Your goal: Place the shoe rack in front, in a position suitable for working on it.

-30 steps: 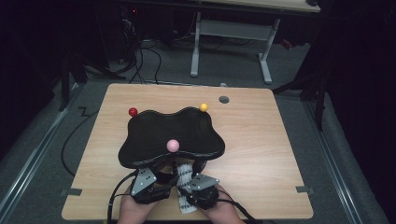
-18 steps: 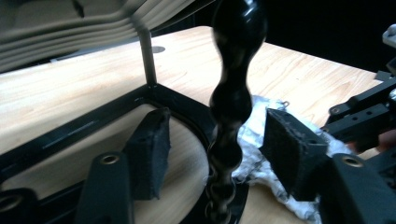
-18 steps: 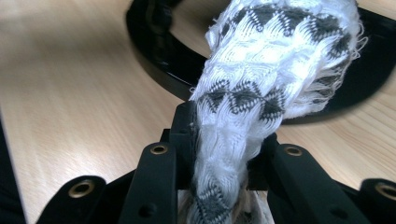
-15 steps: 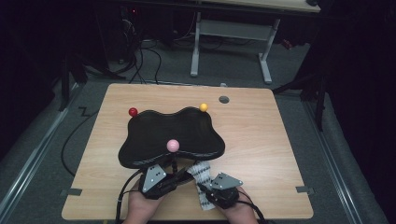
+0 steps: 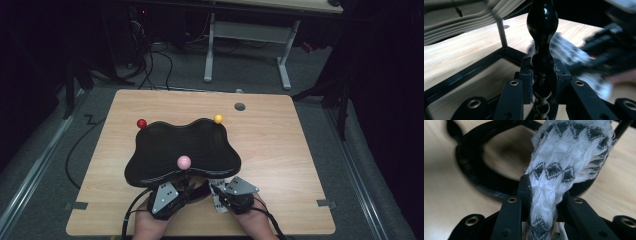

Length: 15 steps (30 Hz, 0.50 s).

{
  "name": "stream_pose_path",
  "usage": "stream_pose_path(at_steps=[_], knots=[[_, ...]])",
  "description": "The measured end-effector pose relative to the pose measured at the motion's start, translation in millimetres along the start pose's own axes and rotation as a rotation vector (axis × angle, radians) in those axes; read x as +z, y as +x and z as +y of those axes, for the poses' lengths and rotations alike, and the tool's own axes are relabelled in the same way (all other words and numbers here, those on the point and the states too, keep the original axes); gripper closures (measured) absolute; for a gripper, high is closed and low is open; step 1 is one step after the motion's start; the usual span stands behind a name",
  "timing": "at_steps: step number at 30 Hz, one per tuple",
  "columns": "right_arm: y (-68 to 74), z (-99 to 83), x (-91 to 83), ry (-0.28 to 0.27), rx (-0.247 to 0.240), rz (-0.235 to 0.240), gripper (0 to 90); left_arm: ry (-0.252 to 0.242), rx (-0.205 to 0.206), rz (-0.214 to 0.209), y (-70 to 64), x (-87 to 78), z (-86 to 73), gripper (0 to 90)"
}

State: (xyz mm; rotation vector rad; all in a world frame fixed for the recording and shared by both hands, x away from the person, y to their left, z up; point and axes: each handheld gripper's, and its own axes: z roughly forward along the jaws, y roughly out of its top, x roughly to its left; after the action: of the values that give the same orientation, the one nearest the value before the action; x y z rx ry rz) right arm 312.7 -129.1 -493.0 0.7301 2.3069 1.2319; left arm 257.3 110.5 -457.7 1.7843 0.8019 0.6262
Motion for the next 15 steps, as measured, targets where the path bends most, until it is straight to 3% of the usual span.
stream_pose_path(at_steps=[6,7,8,9,10,11,13,14,15], knots=[[-0.3,8.8,31.2,0.021,-0.059,-0.039,75.6,0.011,0.017,0.019,-3.3,-18.3,-5.2,73.8],[-0.1,9.9,37.1,0.019,-0.069,-0.032,76.1,0.012,-0.004,0.04,-4.0,-21.1,-6.5,73.8],[0.9,10.8,40.4,0.037,-0.086,-0.054,76.7,0.013,0.037,0.024,-0.8,-23.2,-6.6,73.7],[5.5,10.9,45.9,0.047,-0.077,-0.008,77.6,0.01,0.025,0.037,-0.4,-25.2,-7.9,73.7],[12.9,9.1,46.1,0.133,-0.022,-0.05,78.3,0.011,0.031,0.046,1.6,-27.0,-8.6,73.7],[18.7,8.2,46.1,0.151,0.013,-0.054,78.8,0.011,0.032,0.055,3.6,-28.4,-9.1,73.6],[17.8,10.3,49.8,0.118,-0.032,-0.034,79.3,0.013,0.041,0.078,8.9,-30.8,-10.1,73.6],[14.1,10.6,52.2,0.086,-0.098,-0.031,79.5,0.012,0.04,0.09,11.6,-31.7,-10.7,73.6],[14.5,10.5,52.9,0.072,-0.104,-0.02,79.6,0.011,0.034,0.102,15.2,-32.5,-11.3,73.5]])
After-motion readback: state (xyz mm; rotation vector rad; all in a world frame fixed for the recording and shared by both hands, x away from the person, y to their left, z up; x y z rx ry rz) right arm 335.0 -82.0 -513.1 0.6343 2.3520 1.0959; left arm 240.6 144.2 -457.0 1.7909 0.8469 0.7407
